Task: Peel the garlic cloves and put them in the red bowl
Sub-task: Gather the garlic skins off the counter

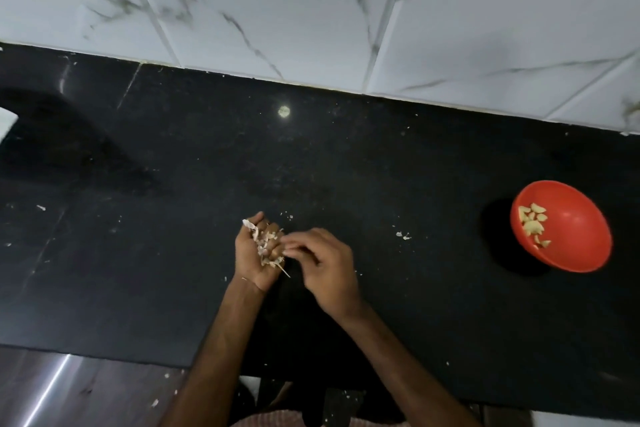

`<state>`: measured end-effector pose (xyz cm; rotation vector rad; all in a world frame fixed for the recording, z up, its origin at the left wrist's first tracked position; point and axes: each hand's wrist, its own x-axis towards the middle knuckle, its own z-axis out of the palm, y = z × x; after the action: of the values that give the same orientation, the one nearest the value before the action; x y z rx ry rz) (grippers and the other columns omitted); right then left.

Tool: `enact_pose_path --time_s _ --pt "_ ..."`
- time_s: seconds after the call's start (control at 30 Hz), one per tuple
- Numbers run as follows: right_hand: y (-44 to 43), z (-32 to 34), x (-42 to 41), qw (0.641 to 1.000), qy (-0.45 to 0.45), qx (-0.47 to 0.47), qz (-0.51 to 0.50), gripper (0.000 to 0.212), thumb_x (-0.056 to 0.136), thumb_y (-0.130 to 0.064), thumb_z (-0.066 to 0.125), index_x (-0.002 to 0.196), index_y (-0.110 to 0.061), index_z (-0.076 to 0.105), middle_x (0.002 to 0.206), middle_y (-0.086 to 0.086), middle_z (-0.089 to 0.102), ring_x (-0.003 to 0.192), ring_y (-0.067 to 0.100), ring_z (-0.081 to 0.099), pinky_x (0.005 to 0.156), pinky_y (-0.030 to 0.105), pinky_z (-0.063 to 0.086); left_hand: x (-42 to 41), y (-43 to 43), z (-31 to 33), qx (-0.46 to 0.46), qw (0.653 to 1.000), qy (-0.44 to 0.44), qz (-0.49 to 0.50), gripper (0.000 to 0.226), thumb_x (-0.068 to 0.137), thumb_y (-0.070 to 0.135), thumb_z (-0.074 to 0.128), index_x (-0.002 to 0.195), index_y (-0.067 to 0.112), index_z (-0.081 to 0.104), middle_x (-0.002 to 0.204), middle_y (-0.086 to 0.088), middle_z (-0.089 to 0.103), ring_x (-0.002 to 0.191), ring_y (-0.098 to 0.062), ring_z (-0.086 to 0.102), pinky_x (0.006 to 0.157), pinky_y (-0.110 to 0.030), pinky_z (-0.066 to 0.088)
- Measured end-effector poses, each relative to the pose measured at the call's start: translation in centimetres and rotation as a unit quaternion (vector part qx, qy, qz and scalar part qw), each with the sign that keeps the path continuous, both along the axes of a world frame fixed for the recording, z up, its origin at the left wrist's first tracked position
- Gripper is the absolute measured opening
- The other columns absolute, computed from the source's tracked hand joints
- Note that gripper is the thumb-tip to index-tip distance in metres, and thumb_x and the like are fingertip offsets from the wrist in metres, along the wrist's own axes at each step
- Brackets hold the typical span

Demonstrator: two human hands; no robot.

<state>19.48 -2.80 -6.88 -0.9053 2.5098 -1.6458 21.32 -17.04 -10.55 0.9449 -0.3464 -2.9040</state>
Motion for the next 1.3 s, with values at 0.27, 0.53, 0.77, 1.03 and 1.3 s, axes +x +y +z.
enact_pose_path --time_s 0.27,0.53,0.77,1.03,1.3 --pt "-1.8 -1.0 1.2 0.914 0.32 0.206 0.139 0.027 0.093 -0.002 0.05 0.112 -0.008 0.069 0.099 0.003 0.073 0.108 0.019 0.061 0.098 0.031 0.048 0.4 1.2 -0.6 -0.01 1.0 0.007 0.01 0.046 0.078 0.028 0.068 0.04 0.021 0.043 0.041 0.008 0.04 0.036 -0.005 0.041 0.041 -0.019 0.04" --pt "-0.8 -0.2 0.9 0.973 0.196 0.084 0.089 0.016 0.089 -0.005 0.061 0.091 -0.009 0.076 0.101 0.002 0.072 0.103 0.016 0.053 0.087 0.031 0.049 0.6 2.5 0.0 0.048 0.997 0.065 -0.003 0.043 0.075 0.018 0.082 0.05 0.021 0.047 0.045 0.008 0.039 0.04 -0.007 0.043 0.046 -0.014 0.042" --pt "2.8 -1.0 1.0 0.991 0.122 0.043 0.038 0.021 0.093 -0.003 0.059 0.106 -0.007 0.075 0.099 0.0 0.075 0.103 0.013 0.063 0.114 0.028 0.038 -0.5 4.4 0.8 0.071 0.996 0.05 -0.001 0.051 0.096 0.026 0.047 0.046 0.019 0.041 0.039 0.005 0.034 0.034 -0.008 0.037 0.04 -0.018 0.041" --pt "4.3 -0.3 -0.5 0.989 0.129 0.066 0.018 0.025 0.097 -0.004 0.056 0.111 -0.013 0.075 0.117 -0.005 0.072 0.112 0.016 0.062 0.119 0.043 0.033 -2.0 5.1 -0.7 0.116 0.98 0.154 -0.059 0.043 0.09 0.015 0.07 0.053 0.014 0.048 0.047 0.003 0.035 0.044 -0.008 0.03 0.043 -0.021 0.038" --pt "15.0 -6.3 -4.6 0.929 -0.078 0.341 -0.121 0.081 0.098 -0.06 0.021 0.161 -0.011 0.008 0.17 0.0 -0.003 0.157 0.015 -0.004 0.126 0.05 0.014 -1.2 0.6 0.3 0.202 0.945 0.252 -0.059 0.05 0.106 0.028 0.032 0.069 0.003 0.053 0.065 -0.005 0.038 0.058 -0.018 0.036 0.053 -0.032 0.031"
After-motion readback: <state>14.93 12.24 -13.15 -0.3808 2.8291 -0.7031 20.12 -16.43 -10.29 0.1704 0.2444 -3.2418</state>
